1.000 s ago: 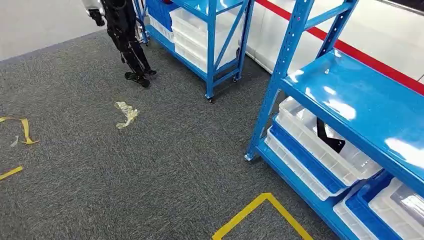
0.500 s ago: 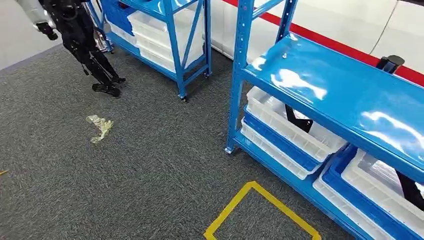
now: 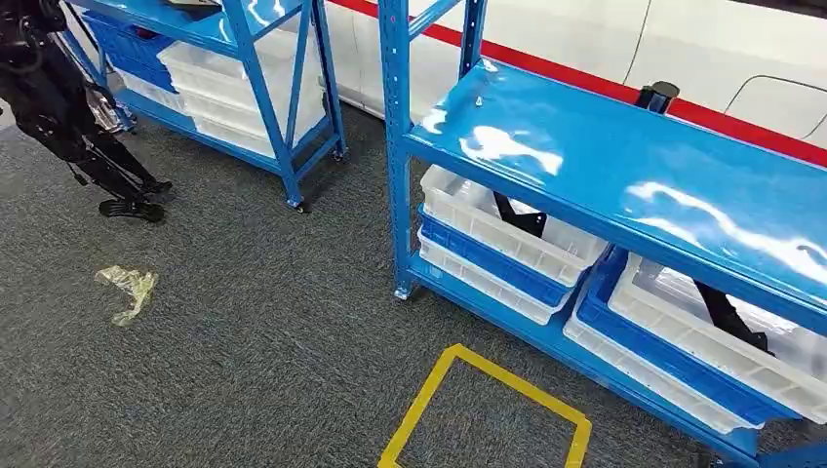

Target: Take the parts from the cabinet and place them on the table.

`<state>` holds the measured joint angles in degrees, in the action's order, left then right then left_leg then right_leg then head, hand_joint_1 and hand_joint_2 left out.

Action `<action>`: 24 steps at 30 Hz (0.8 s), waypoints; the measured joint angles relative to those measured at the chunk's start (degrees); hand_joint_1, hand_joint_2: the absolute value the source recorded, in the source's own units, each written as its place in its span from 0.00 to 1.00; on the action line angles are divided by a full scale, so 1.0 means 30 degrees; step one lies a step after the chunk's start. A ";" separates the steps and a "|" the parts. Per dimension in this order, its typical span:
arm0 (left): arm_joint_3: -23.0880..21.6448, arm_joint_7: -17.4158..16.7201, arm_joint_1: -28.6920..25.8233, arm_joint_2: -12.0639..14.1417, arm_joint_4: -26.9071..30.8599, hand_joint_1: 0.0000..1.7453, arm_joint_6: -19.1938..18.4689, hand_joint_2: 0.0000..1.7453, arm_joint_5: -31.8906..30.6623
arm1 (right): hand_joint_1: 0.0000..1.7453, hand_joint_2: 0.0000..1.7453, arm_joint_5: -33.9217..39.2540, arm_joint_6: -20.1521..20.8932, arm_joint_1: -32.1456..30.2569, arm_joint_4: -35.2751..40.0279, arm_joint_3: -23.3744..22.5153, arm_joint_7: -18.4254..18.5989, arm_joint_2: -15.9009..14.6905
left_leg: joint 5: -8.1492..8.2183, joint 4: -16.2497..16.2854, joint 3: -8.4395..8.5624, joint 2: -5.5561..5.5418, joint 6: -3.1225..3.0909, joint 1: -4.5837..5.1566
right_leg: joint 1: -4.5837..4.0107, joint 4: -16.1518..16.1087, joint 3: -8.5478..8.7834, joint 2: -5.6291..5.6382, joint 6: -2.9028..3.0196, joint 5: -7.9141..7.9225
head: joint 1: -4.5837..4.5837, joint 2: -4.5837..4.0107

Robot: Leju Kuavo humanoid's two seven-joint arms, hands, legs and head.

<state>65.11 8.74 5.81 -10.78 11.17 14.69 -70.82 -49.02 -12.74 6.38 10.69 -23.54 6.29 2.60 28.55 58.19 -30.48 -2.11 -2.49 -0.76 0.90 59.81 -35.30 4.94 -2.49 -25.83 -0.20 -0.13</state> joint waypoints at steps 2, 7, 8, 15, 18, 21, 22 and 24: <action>-0.0007 -0.0044 -0.0021 0.0058 0.0000 0.00 0.0044 0.00 -0.0161 | 0.00 0.00 -0.0015 0.0000 0.0242 0.0000 0.0000 0.0140 0.0081 | -0.0047 -0.0078 -0.0005 0.0519 -0.0157 0.0051 | -0.0104 0.2170 -0.1143 -0.1216 0.0194 -0.1158 | -0.0138 0.0000; -0.0160 -0.0051 -0.0057 0.0117 0.0000 0.00 0.0095 0.00 -0.0539 | 0.00 0.00 -0.0029 0.0066 0.0058 0.0000 -0.0124 0.0460 0.0117 | 0.0067 -0.0061 -0.0035 0.1797 -0.0063 0.0052 | 0.0139 0.3700 -0.1716 -0.1580 -0.0365 -0.1379 | -0.0138 0.0000; -0.0218 -0.0057 -0.0058 0.0117 0.0000 0.00 0.0095 0.00 -0.0583 | 0.00 0.00 -0.0022 0.0103 0.0054 0.0000 -0.0197 0.0540 0.0117 | 0.0117 -0.0054 0.0028 0.2032 0.0014 0.0040 | 0.0192 0.1791 -0.0674 -0.1893 -0.0575 -0.0728 | -0.0123 0.0000; -0.0598 -0.0517 0.0044 0.0394 0.0015 0.00 0.0022 0.00 -0.0925 | 0.00 0.00 0.1019 0.0358 -0.0482 0.0000 -0.1063 0.0708 0.0335 | 0.0734 -0.0017 0.0559 0.2640 0.0889 -0.0021 | 0.0317 -0.0449 0.0713 -0.2176 0.0149 -0.0238 | -0.0007 0.0000; -0.0619 -0.0641 -0.0025 0.0583 0.0015 0.00 -0.0036 0.00 -0.0947 | 0.00 0.00 0.1224 0.0365 -0.0563 0.0000 -0.1428 0.0671 0.0460 | 0.2763 0.3621 -0.1117 0.0873 0.0928 -0.0046 | 0.0189 -0.0448 0.0695 -0.1571 0.0558 -0.0229 | 0.0074 0.0000; -0.0619 -0.0641 -0.0119 0.0743 0.0015 0.00 -0.0029 0.00 -0.0940 | 0.00 0.00 0.1443 0.0445 -0.0712 0.0000 -0.1778 0.0758 0.0634 | 0.2981 0.5869 -0.2537 0.0697 0.0891 -0.0054 | 0.0094 -0.0430 0.0746 -0.0736 0.0568 -0.0237 | 0.0081 0.0000; -0.0619 -0.0641 -0.0122 0.0772 0.0015 0.00 -0.0022 0.00 -0.0940 | 0.00 0.00 0.1493 0.0467 -0.0753 -0.0001 -0.1887 0.0766 0.0670 | 0.2139 0.4873 -0.2175 0.0641 0.0837 -0.0062 | 0.0094 -0.0425 0.0793 -0.0478 0.0565 -0.0238 | 0.0081 0.0000; -0.0619 -0.0714 -0.0113 0.0860 0.0015 0.00 -0.0015 0.00 -0.0940 | 0.00 0.00 0.1479 0.0518 -0.0752 0.0000 -0.1938 0.0765 0.0722 | 0.0312 0.1639 -0.0779 0.0115 0.0714 -0.0128 | 0.0102 -0.0422 0.0870 0.0058 0.0547 -0.0233 | 0.0088 0.0000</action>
<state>63.25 6.60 5.47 -8.20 11.21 14.64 -73.64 -44.59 -11.19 4.12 10.69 -29.35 8.59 4.77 29.48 63.11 -32.82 -1.77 -0.35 -1.14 1.20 58.54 -32.69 5.12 -0.85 -26.52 0.07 -0.13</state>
